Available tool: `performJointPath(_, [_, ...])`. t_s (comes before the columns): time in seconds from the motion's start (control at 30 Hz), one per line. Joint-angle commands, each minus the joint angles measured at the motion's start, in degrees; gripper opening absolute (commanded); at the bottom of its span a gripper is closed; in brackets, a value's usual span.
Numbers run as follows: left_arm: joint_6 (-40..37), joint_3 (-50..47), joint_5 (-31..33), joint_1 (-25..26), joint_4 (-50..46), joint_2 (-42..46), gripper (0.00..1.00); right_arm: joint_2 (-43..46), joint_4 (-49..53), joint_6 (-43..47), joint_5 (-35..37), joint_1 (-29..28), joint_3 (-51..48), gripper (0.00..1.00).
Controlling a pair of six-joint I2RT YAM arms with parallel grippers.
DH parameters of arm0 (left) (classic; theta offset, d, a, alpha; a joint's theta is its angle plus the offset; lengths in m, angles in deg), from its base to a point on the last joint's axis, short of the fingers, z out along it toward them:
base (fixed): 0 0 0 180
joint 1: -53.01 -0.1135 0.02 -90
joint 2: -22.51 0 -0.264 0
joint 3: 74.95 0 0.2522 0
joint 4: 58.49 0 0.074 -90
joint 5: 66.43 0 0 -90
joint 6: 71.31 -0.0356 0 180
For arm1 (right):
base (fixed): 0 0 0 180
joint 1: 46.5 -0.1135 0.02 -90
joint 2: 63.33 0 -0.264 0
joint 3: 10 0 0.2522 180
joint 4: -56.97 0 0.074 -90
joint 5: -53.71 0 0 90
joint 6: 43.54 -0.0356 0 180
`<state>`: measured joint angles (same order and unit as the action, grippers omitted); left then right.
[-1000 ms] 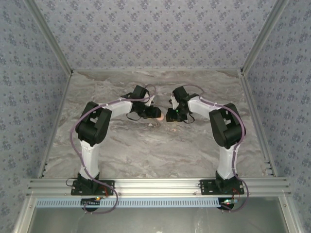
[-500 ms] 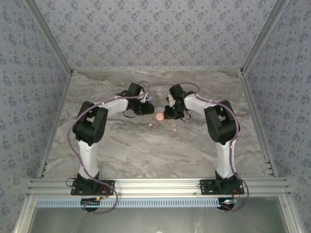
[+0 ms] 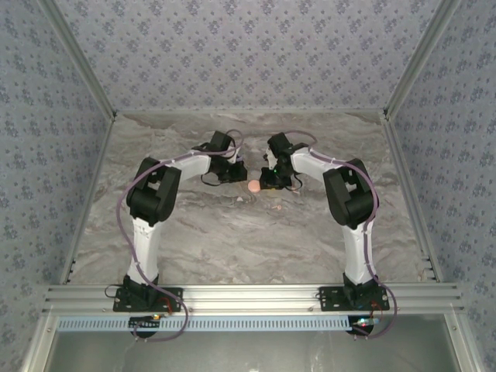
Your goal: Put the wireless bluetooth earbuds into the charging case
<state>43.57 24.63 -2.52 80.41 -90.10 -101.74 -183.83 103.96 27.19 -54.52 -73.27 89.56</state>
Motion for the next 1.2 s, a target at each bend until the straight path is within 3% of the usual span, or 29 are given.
performJointPath(0.0, [-1.0, -1.0, -0.1, 1.0, -2.0, 0.5, 0.11, -2.3, 1.0, -1.0, 1.1, -0.5, 2.2, 0.21])
performJointPath(0.53, [0.2, -10.3, 4.6, 2.3, -1.7, 8.4, 0.14, -3.0, 4.9, 0.3, 5.3, -0.6, 4.5, 0.22])
performJointPath(0.77, [1.4, -14.1, 8.9, 1.5, 0.5, 14.3, 0.26, 2.9, 2.6, 0.0, 6.1, 0.4, 0.1, 0.25])
performJointPath(1.0, [5.1, -20.3, -2.2, -2.0, 13.2, 16.7, 0.38, 8.0, -3.3, -1.5, -2.4, 1.7, -5.2, 0.36])
performJointPath(1.17, [6.7, -20.7, -5.3, -2.3, 16.1, 14.6, 0.42, 7.5, -7.8, -4.0, -8.7, 1.6, -7.0, 0.38])
